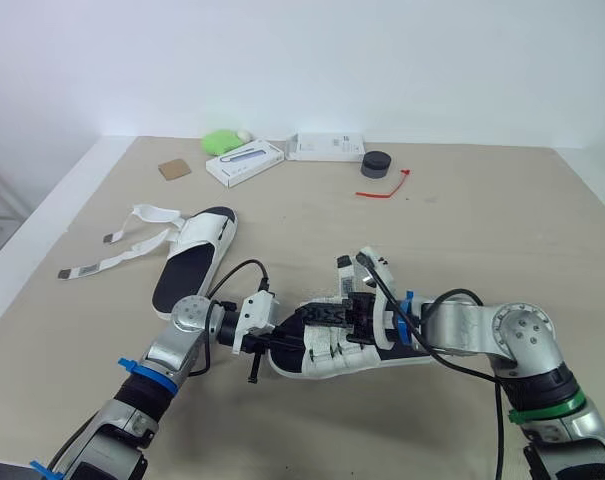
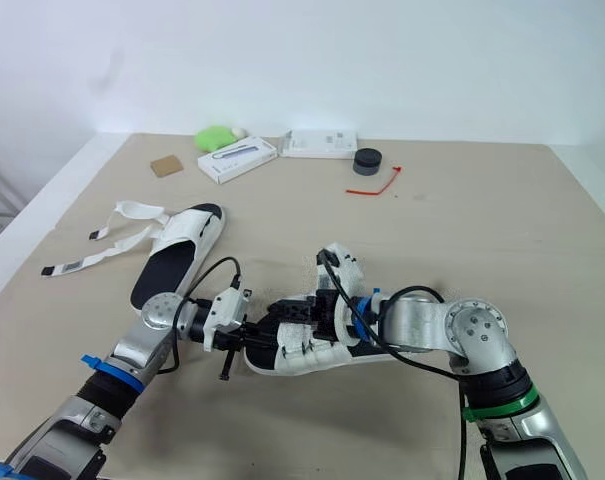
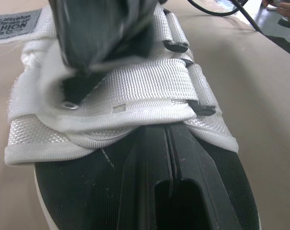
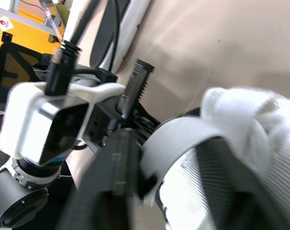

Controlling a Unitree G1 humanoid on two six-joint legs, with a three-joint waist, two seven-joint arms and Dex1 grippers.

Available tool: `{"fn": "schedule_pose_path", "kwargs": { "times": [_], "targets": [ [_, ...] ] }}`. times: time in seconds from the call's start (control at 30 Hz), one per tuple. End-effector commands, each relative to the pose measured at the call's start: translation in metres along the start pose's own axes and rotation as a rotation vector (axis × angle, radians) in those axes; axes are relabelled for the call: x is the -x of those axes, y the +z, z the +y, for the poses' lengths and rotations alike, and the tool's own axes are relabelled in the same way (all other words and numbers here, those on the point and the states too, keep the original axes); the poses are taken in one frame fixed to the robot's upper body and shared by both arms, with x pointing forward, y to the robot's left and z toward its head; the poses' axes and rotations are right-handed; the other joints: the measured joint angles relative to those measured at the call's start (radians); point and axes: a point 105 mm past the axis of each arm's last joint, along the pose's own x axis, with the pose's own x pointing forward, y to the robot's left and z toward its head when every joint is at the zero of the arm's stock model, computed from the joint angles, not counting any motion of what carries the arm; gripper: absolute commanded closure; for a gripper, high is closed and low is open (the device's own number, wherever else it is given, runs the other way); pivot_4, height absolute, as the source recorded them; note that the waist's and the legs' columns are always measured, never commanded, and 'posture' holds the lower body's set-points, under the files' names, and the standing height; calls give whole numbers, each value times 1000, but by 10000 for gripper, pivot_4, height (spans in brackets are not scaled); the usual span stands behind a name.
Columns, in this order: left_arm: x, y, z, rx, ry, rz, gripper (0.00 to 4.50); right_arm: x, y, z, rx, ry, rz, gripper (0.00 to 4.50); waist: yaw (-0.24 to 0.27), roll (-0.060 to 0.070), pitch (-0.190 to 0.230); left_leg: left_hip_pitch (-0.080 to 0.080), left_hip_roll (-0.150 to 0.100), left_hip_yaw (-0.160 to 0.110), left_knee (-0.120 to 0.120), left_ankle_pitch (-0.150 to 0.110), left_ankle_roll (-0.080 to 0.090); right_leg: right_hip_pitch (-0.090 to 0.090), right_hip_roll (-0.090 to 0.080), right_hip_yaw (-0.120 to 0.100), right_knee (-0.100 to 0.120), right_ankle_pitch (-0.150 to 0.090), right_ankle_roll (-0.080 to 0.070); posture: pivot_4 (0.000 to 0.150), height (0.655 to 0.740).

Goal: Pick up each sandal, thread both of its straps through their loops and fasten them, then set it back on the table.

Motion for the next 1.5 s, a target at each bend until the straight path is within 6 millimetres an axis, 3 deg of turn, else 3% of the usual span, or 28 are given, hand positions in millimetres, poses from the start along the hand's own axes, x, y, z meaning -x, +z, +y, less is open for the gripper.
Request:
{"fn": "schedule_pose_path", "kwargs": {
  "times": [0.03,0.23,0.43,0.53,0.6,0.67,0.73,0.83,0.97,1.17,1.33,1.5],
  "targets": [
    [-4,-68,-43,235,-113,203,45000,5,21,-3,-19,-22,-73,17963,1,0,0,0,0,0,0,0,0,0,0,0,0,0,0,1500,7400],
    [-1,-70,-43,237,-106,210,45000,6,38,-7,-10,-62,-74,17963,1,1,0,-1,-1,1,-2,0,0,0,-1,1,0,0,0,1500,7400],
    [-1,-71,-40,232,-94,210,45000,3,25,-22,66,-176,79,17963,1,2,-1,-1,-1,1,-3,0,0,0,-1,1,-1,0,0,1500,7400],
    [-1,-71,-40,229,-91,207,45000,14,59,0,77,-69,-52,17963,2,2,0,-1,-1,0,-3,0,0,0,-1,0,-1,0,0,1500,7400],
    [-2,-68,-38,214,-80,186,45000,43,86,28,142,99,-169,17963,2,4,1,-1,-2,1,-2,0,0,0,-2,1,-1,0,0,1500,7400],
    [-4,-58,-32,183,-57,138,45000,73,91,43,230,203,-226,17963,5,4,2,-4,-5,0,-2,2,3,-1,-4,0,-1,0,2,1500,7400],
    [-5,-46,-23,151,-23,86,45000,91,82,48,330,235,-229,17963,14,3,3,-6,-7,-1,-2,2,3,-1,-6,-2,-3,0,3,1500,7400],
    [-5,-23,-10,95,21,7,45000,106,51,51,496,255,-163,17963,9,0,3,-7,-7,0,-3,1,4,-2,-6,-1,-4,-1,3,1500,7400],
    [1,23,9,9,81,-119,45000,112,13,36,645,183,-38,17963,11,1,11,-15,-8,-1,-3,5,4,-11,-7,-2,-1,1,5,1500,7400],
    [18,76,17,-36,139,-245,45000,123,-11,10,769,92,67,17963,2,-3,33,-28,-8,0,-2,15,-12,-25,-7,0,2,8,9,1500,7400],
    [40,92,8,-46,136,-212,45000,129,-19,-3,835,67,124,17963,-3,-6,36,-31,-7,1,-2,18,-17,-29,-6,0,3,9,8,1500,7400],
    [58,88,-7,-69,99,-101,45000,122,-16,-19,827,46,113,17963,-3,-9,39,-31,-6,1,-3,21,-22,-30,-5,0,4,10,8,1500,7400]
  ]
}}
